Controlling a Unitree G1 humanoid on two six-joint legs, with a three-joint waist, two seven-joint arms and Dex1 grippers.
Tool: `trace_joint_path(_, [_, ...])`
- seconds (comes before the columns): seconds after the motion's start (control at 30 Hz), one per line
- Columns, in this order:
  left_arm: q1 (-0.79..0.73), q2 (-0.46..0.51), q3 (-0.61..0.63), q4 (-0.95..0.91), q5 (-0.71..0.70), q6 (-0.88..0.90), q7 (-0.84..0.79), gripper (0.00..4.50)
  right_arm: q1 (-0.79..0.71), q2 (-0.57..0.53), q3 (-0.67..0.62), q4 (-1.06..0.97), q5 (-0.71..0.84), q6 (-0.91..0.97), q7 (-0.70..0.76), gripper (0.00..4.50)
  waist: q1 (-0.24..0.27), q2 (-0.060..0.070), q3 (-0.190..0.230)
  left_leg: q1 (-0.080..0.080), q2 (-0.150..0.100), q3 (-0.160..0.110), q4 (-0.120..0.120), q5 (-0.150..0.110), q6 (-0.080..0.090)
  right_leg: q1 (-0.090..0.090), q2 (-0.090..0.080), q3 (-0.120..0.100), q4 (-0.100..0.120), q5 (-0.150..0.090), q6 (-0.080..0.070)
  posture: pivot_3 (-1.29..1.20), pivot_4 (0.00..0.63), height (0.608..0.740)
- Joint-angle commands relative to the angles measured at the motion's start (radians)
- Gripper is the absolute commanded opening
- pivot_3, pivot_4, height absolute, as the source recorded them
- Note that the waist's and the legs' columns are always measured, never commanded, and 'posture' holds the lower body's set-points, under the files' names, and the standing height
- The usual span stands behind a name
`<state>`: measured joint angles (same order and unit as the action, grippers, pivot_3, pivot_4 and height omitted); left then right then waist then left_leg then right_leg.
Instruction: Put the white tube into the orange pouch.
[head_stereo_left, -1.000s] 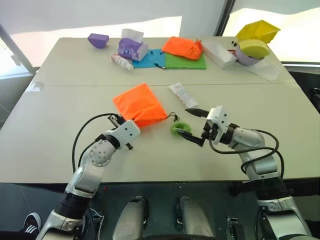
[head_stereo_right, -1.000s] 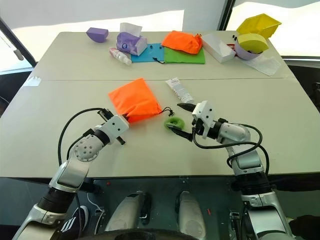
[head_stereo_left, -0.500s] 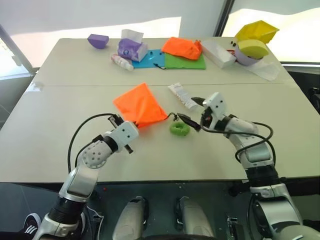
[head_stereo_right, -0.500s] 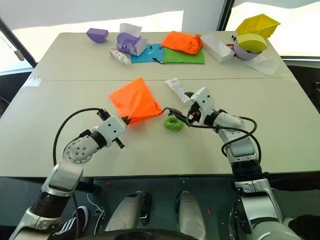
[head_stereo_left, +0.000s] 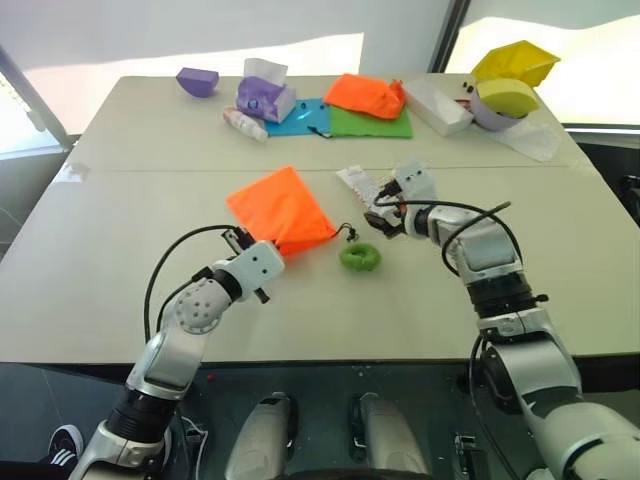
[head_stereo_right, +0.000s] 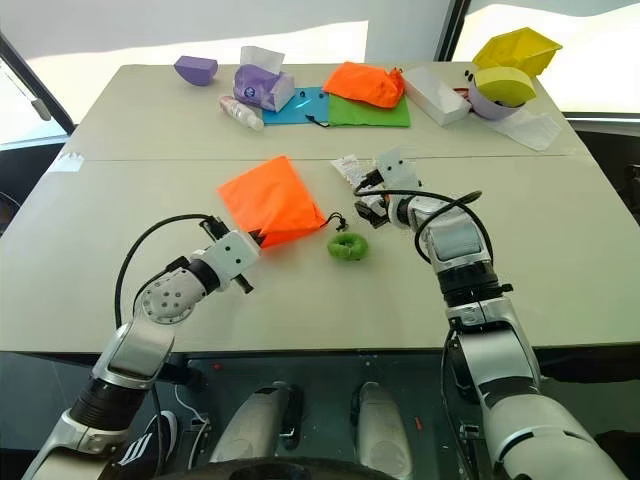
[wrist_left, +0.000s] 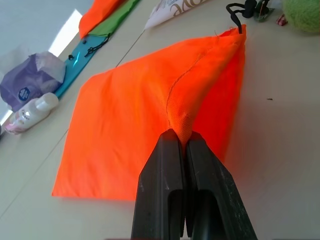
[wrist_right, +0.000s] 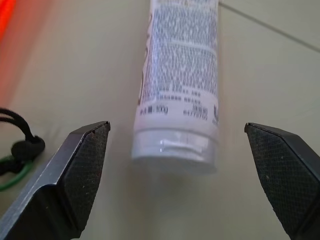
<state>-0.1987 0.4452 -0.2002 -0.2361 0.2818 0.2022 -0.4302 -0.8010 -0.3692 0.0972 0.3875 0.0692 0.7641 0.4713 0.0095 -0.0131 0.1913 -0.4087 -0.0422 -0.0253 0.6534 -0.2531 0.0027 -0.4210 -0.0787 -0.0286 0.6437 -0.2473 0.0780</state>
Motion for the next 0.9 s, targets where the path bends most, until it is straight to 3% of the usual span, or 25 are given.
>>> trace_joint_path(0.03, [0.008,-0.003,0.008,-0.025,0.008,-0.020,0.017,0.03,-0.043,0.015,-0.023,0.005,0.011,0.012,-0.009,4.50,-0.004,0.000,0.000,0.000,0.000,0.000,0.000,0.000,0.000,-0.001,0.000,0.000,0.001,0.000,0.000,0.00,0.150,0.738])
trace_joint_path(0.27, [0.016,-0.007,0.008,-0.033,0.008,-0.018,0.019,0.03,-0.063,0.042,-0.050,0.043,0.025,-0.001,-0.035,4.50,-0.007,0.000,0.000,0.000,0.000,0.001,0.000,0.003,0.000,-0.002,0.000,0.001,0.005,0.000,-0.001,0.00,0.150,0.738])
trace_joint_path(0.47, [0.015,-0.005,0.006,-0.031,0.010,-0.019,0.017,0.00,-0.058,0.054,-0.054,0.041,0.017,-0.025,-0.051,1.79,-0.008,0.000,0.000,0.000,0.000,0.001,0.001,0.003,0.001,-0.002,0.000,0.001,0.005,0.001,-0.001,0.00,0.150,0.738])
trace_joint_path(0.7, [0.017,-0.003,0.000,-0.033,0.011,-0.029,0.014,0.00,-0.023,0.009,-0.075,-0.048,0.049,-0.037,0.008,1.81,-0.010,0.000,0.000,0.000,0.000,0.001,0.000,0.003,0.001,-0.002,0.000,0.001,0.005,0.001,-0.001,0.00,0.150,0.738])
trace_joint_path(0.9, [0.010,-0.016,0.016,-0.042,-0.004,-0.046,0.023,0.00,0.209,-0.208,-0.110,-0.552,0.382,0.164,0.417,1.81,0.004,0.000,0.000,-0.002,0.000,0.001,0.000,0.003,0.001,-0.003,0.000,0.000,0.002,0.000,-0.001,0.00,0.150,0.738])
